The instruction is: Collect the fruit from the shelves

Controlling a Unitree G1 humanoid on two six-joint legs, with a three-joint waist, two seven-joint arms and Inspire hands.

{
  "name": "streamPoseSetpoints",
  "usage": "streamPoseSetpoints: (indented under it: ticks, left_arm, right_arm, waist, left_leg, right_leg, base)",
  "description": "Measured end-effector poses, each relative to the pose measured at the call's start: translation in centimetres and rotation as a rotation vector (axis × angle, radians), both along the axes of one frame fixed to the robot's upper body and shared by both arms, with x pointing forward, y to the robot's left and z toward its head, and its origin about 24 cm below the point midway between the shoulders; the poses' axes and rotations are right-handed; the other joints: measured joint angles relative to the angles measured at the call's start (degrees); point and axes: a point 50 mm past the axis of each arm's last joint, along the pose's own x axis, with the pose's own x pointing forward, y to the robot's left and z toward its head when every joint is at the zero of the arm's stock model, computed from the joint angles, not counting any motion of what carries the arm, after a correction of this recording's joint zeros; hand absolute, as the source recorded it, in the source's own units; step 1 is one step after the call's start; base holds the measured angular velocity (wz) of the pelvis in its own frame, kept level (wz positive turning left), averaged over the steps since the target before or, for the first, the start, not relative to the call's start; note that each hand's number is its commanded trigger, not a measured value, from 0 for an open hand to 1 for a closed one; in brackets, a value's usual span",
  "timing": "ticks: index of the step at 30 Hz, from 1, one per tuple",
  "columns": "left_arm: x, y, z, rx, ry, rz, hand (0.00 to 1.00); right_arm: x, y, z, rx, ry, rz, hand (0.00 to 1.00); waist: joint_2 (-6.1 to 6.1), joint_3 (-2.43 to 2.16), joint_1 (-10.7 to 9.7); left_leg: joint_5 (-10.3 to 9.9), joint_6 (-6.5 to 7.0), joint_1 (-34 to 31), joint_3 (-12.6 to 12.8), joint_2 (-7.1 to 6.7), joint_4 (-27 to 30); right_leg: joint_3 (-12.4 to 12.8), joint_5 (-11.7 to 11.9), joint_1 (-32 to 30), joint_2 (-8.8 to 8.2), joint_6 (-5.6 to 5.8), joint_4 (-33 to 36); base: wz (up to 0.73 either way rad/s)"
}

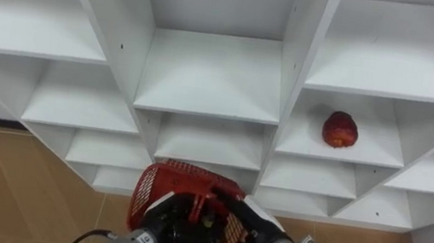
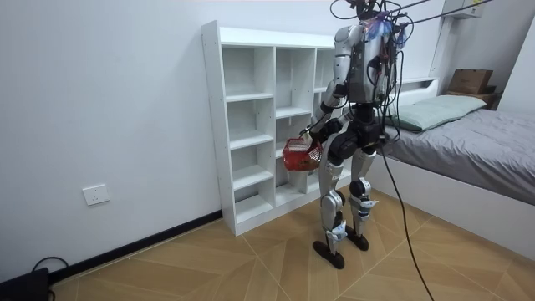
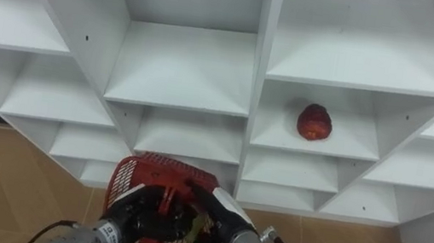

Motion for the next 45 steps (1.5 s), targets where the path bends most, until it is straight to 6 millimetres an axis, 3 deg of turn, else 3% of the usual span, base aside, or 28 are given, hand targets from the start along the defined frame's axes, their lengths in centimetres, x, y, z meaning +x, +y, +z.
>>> streamPoseSetpoints:
  ticks: [5,11,16,25,34,39,45]
  left_arm:
    - [-0.3,0.5,-0.2,0.012,0.011,0.004,1.0]
    - [-1.6,1.8,-1.0,0.021,0.054,0.066,1.0]
    - [-2.7,3.3,-1.5,0.04,0.087,0.141,1.0]
    - [-3.5,4.7,-1.9,0.051,0.119,0.291,1.0]
    - [-4.0,6.3,-2.0,0.054,0.134,0.439,1.0]
    - [-4.6,6.7,-2.2,0.061,0.146,0.464,1.0]
    - [-5.3,7.6,-2.4,0.09,0.16,0.471,1.0]
  right_arm:
    - [0.1,0.1,0.5,0.03,-0.018,-0.012,0.0]
    - [0.2,-0.4,1.1,0.083,-0.039,-0.079,0.0]
    - [0.0,-1.4,1.3,0.229,-0.02,-0.267,0.0]
    - [0.4,-3.1,3.3,0.286,-0.148,-0.444,0.0]
    - [-0.2,-4.0,3.9,0.31,-0.199,-0.516,0.0]
    - [-0.1,-5.1,4.2,0.299,-0.243,-0.583,0.0]
    - [-0.1,-6.0,4.3,0.294,-0.263,-0.637,0.0]
  waist:
    - [-0.13,-0.09,-0.13]
    - [-0.84,-0.65,-0.2]
    - [-2.59,-1.2,-0.7]
    - [-3.02,-1.03,-1.51]
    - [-3.07,-0.84,-1.53]
    - [-3.03,-0.58,-1.88]
    - [-3.0,-0.62,-2.94]
  left_leg:
    - [0.0,0.0,0.45,0.08,-0.08,-0.06]
    - [0.0,0.01,3.78,1.49,-0.01,-1.9]
    - [0.01,0.01,7.03,1.54,0.05,-3.24]
    - [-0.03,0.05,10.73,2.9,0.17,-5.6]
    - [-0.06,0.0,12.51,3.58,0.41,-7.1]
    - [-0.47,-0.17,13.5,3.99,0.58,-7.23]
    - [-0.72,-0.32,14.05,4.51,0.94,-7.39]
  right_leg:
    - [0.11,0.1,0.59,-0.01,0.09,-0.04]
    - [0.94,-0.06,2.72,0.23,0.21,-0.86]
    - [1.03,-0.09,5.73,0.22,0.25,-1.81]
    - [2.43,0.61,8.8,1.23,0.71,-4.21]
    - [3.87,0.92,10.43,1.82,0.71,-5.96]
    - [4.23,0.93,11.1,2.05,0.74,-6.52]
    - [4.38,1.06,11.98,2.47,0.6,-7.04]
  base:
    - [-0.01]
    - [-0.1]
    - [-0.01]
    - [-0.09]
    - [-0.05]
    - [-0.05]
    - [-0.03]
